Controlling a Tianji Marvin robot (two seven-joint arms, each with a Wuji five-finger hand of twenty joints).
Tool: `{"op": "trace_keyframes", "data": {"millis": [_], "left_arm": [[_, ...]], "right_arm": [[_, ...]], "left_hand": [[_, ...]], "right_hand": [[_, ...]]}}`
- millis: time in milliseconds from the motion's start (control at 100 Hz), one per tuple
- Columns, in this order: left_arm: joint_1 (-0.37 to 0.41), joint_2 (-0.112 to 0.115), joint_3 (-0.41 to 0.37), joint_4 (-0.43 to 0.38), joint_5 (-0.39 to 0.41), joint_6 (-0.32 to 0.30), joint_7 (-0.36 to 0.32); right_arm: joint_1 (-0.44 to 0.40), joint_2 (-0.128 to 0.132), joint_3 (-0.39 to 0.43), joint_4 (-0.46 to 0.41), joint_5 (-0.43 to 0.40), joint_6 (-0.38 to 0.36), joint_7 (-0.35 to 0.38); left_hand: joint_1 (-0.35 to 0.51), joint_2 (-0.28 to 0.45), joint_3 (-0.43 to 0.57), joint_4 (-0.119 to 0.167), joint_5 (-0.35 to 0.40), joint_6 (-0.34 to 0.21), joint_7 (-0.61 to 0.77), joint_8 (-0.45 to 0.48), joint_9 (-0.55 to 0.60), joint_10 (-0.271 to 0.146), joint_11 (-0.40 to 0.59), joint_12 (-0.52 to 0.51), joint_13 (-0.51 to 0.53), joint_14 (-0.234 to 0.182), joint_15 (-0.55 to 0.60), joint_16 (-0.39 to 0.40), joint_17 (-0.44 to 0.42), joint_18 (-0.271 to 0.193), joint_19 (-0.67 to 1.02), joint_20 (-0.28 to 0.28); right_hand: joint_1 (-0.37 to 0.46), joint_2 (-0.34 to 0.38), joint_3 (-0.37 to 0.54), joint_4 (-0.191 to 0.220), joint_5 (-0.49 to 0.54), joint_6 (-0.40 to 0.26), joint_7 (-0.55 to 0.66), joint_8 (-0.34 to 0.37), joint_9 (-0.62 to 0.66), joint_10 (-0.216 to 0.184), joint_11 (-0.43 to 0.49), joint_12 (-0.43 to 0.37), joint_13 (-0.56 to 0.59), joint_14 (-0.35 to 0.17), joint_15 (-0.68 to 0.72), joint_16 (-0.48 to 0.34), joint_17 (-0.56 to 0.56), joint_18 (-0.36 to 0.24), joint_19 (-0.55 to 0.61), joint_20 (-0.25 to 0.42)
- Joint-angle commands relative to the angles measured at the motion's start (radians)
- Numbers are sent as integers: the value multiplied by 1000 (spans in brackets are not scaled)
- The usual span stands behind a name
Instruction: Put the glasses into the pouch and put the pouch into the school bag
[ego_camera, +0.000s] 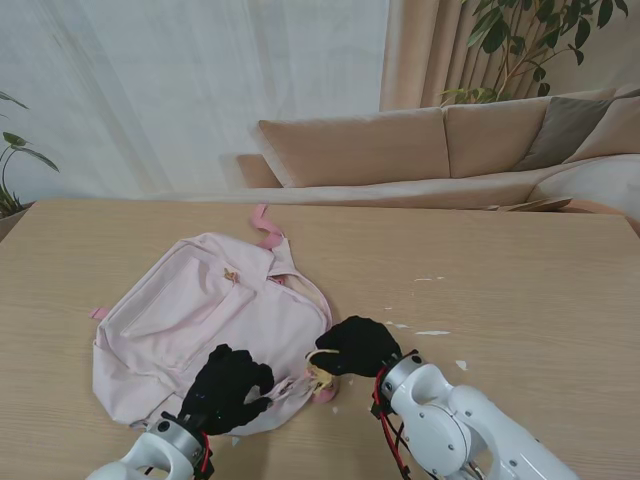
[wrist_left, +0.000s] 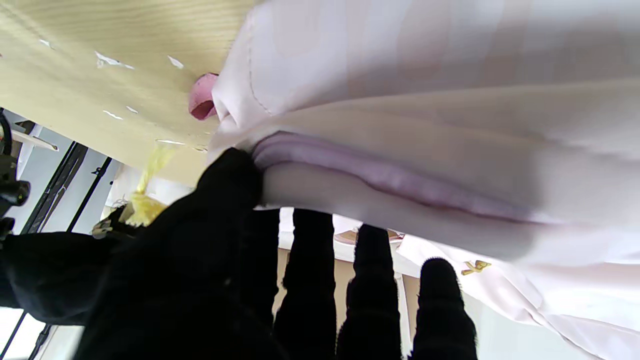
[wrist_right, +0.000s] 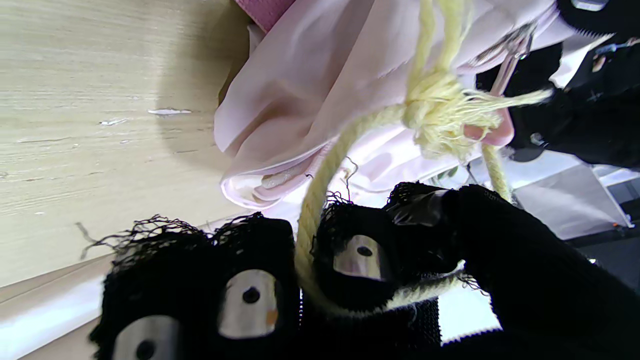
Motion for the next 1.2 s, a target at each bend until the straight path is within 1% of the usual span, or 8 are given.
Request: {"op": "trace_keyframes", "data": {"millis": [0,60,240,300,400,610,640,1190], "left_arm": [[14,-1,0,-2,11,-5,-5],[12,-2,3,7,20,-6,15],[5,1,4,37,62,-37,54],[1,0,3,51,61,-63,70],[-5,2,-1,68,64,-102,81],[-5,10,-21,82,90,-175,70],[-5,11,-24,84,94,-183,70],[49,24,-122,67,144,-329,21]], "right_arm": [[-3,-7,6,-3,5,19,7],[1,-9,10,-1,13,38,4],[33,-14,12,20,41,89,14],[48,-15,10,31,58,105,23],[72,-16,7,48,66,139,36],[106,-19,12,80,79,207,50],[111,-20,13,85,84,214,49],[217,-59,-2,210,181,297,-44]], "left_hand": [[108,-59,97,9,-54,-158,35,78,153,-1,-80,93,71,22,45,35,35,30,20,40],[134,-77,130,6,-38,-185,29,131,255,-1,-37,107,152,32,130,63,91,39,66,77],[121,-126,199,7,39,-194,36,148,276,2,5,122,184,58,269,123,94,38,260,161],[108,-150,239,3,69,-187,25,150,294,3,-5,134,219,76,298,205,66,41,399,100],[94,-170,267,6,90,-176,16,154,310,23,0,162,250,95,325,262,49,46,543,34],[62,-200,315,2,96,-132,13,141,334,16,-5,194,288,103,339,277,69,56,615,-25],[54,-205,333,-6,96,-134,21,129,342,14,-18,203,293,102,337,276,70,59,629,-51],[37,-221,351,-5,107,-142,23,121,359,-8,-29,220,309,89,329,272,79,57,637,-75]], "right_hand": [[-44,12,-9,28,37,-33,8,19,56,-29,33,9,30,-17,59,22,48,-50,311,24],[-43,12,-8,29,37,-33,7,19,56,-28,33,9,30,-17,60,23,48,-50,311,26],[-43,12,-6,32,39,-29,8,18,56,-28,36,10,30,-16,63,24,48,-48,311,30],[-41,11,-5,34,40,-28,8,17,56,-27,37,10,30,-15,65,25,48,-48,311,32],[-40,14,1,38,44,-25,11,16,57,-28,41,11,30,-16,70,27,48,-47,311,38],[-42,9,10,46,49,-22,14,13,56,-27,46,11,30,-15,77,32,49,-49,311,51],[-41,10,11,47,49,-21,14,13,56,-26,46,11,30,-14,78,32,49,-48,311,53],[-50,13,27,37,50,-17,17,9,56,-19,52,8,29,0,88,40,48,-37,311,76]]}}
